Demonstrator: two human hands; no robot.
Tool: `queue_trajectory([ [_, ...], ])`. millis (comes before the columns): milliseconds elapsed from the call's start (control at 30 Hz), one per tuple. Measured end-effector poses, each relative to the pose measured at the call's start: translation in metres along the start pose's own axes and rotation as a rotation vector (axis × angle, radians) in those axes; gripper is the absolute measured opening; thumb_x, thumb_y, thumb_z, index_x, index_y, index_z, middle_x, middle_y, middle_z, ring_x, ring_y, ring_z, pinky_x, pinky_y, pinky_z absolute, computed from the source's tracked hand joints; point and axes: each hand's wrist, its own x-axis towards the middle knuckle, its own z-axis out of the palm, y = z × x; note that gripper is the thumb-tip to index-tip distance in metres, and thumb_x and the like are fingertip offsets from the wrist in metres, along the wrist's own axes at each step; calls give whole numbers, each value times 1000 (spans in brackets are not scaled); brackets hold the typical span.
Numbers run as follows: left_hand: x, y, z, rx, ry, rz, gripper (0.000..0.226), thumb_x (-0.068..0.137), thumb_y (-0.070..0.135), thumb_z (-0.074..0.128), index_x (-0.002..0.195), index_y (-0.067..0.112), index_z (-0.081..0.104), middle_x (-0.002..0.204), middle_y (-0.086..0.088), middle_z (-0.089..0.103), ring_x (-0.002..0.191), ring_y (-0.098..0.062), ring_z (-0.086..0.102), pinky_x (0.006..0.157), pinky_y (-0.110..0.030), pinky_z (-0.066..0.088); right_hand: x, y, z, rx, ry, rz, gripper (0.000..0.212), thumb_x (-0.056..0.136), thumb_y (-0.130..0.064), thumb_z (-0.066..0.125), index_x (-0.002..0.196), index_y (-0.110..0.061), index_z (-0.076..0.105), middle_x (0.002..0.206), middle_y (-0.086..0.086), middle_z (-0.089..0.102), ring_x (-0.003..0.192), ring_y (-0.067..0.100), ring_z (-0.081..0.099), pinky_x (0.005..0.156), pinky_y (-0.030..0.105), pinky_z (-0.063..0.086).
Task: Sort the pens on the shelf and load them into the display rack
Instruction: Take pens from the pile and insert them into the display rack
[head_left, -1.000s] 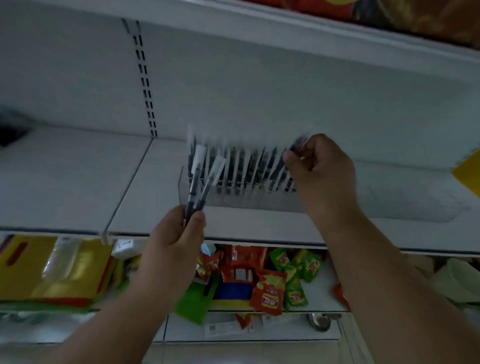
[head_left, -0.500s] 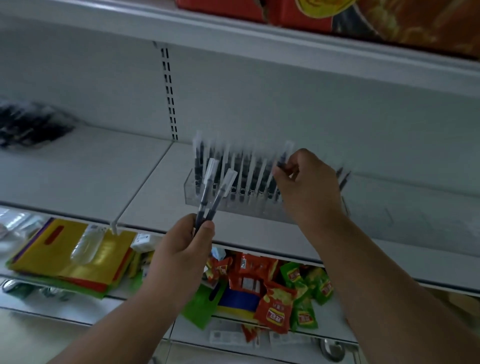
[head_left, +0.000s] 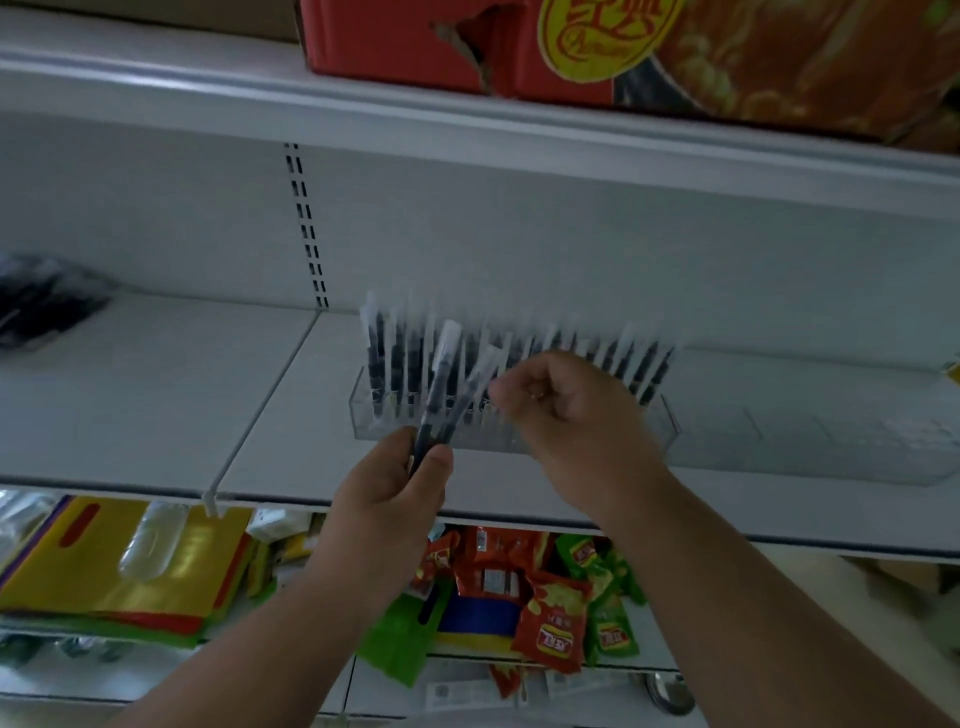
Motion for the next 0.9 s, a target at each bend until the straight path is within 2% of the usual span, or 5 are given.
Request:
queue_trajectory([
  [100, -1, -4, 14, 161, -53, 46, 21, 94, 41, 56, 75, 31, 56, 54, 9, 39, 52, -15, 38, 57, -39, 34, -6, -4, 4, 143, -69, 10, 23, 93, -33, 63, 86, -12, 66, 64, 6, 64, 54, 11, 61, 59, 38, 55],
  [233, -4, -12, 20, 19, -64, 17, 34, 79, 61, 53, 79, 27, 60, 55, 7, 35, 52, -19, 30, 57, -42, 27, -5, -2, -14, 282, 43, 68, 20, 95, -26, 62, 84, -10, 67, 64, 8, 65, 49, 9, 57, 53, 25, 48],
  [467, -15, -19, 24, -66, 25, -42, 37, 103, 23, 46, 69, 27, 59, 55, 5, 38, 52, -17, 31, 55, -36, 24, 22, 5, -58, -60, 386, -109, 22, 97, -32, 56, 82, -17, 62, 65, -1, 63, 60, 16, 63, 56, 29, 50],
  [700, -23, -15, 15, -61, 45, -31, 38, 102, 23, 47, 66, 29, 55, 58, 2, 36, 53, -18, 29, 53, -35, 23, 28, 14, -37, -362, 260, -149, 24, 99, -35, 51, 82, -17, 56, 74, -3, 58, 66, 12, 54, 58, 28, 43],
  [900, -25, -19, 4, -53, 67, -19, 37, 103, 23, 48, 68, 27, 54, 58, 3, 37, 52, -19, 28, 52, -35, 23, 30, 29, -16, -552, 116, -11, 37, 100, -39, 51, 68, -23, 38, 65, -6, 47, 63, 14, 48, 53, 28, 28],
])
